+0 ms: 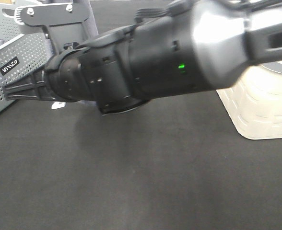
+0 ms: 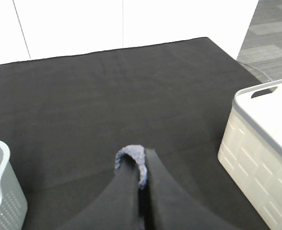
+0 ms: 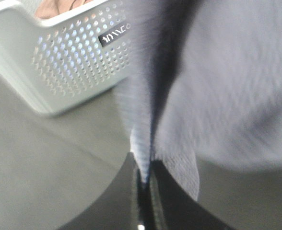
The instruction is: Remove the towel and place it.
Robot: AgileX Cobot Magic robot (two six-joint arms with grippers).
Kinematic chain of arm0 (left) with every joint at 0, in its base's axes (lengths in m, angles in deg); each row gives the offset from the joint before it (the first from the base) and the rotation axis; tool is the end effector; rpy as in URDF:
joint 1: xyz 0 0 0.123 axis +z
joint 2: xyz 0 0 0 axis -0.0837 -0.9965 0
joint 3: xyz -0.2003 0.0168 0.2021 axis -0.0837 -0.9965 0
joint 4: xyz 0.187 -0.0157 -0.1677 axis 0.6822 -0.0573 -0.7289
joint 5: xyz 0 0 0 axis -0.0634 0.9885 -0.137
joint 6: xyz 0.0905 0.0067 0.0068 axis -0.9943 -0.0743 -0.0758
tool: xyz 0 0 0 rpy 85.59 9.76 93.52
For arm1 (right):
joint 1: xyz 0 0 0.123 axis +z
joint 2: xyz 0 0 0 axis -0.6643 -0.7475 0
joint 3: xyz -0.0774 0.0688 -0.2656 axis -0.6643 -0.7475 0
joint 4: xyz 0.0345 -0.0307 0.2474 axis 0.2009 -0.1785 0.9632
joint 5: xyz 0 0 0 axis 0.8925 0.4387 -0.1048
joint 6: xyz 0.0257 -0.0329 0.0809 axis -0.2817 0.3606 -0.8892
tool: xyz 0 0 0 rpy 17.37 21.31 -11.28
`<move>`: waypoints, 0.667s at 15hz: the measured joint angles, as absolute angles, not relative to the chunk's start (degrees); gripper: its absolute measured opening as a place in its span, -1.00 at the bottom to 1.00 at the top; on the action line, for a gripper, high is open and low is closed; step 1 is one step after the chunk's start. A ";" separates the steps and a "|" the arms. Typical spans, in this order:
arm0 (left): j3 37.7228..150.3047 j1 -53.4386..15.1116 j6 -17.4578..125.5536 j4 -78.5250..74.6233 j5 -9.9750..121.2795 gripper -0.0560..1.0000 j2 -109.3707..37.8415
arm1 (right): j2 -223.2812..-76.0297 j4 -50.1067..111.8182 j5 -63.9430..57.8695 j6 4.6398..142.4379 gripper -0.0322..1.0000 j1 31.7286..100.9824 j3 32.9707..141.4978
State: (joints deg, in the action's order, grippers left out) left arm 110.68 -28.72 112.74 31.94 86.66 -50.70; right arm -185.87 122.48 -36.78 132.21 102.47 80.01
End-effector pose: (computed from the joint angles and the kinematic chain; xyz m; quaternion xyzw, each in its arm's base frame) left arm 0.3034 -0.1793 0.4545 0.1263 0.8071 -0.1240 0.5632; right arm 0.2386 0.3512 0.2161 -0.2221 0.8469 0.1424 0.4616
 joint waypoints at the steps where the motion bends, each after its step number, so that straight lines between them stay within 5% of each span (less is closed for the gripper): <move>1: 110.80 -28.72 112.92 30.86 86.72 -0.89 -50.70 | -185.64 122.77 -36.78 132.55 -0.90 102.47 79.67; 8: 107.99 -28.72 112.86 29.25 87.69 -0.89 -53.51 | -197.44 91.60 -42.51 112.61 -0.90 102.42 79.72; 10: 107.76 -28.72 112.86 29.37 87.69 -0.89 -54.19 | -198.70 85.76 -42.23 106.08 -0.58 102.42 79.72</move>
